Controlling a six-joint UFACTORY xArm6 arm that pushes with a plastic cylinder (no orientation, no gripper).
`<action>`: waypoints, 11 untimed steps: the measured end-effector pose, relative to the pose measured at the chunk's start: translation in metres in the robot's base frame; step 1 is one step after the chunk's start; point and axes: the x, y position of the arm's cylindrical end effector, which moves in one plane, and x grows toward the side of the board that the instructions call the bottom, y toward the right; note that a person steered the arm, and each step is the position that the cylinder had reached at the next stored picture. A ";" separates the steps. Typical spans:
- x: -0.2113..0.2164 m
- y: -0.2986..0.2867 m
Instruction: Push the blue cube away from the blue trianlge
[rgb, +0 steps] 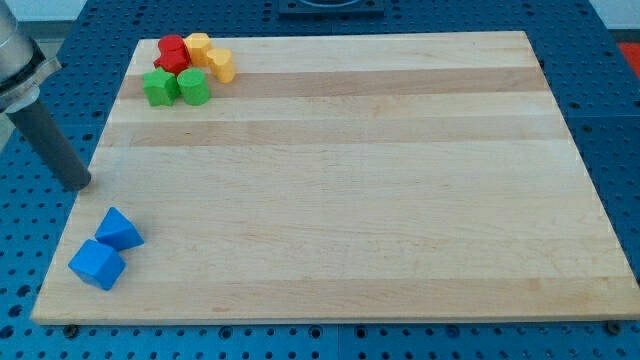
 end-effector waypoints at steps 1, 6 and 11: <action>0.051 0.000; 0.109 0.065; 0.116 0.135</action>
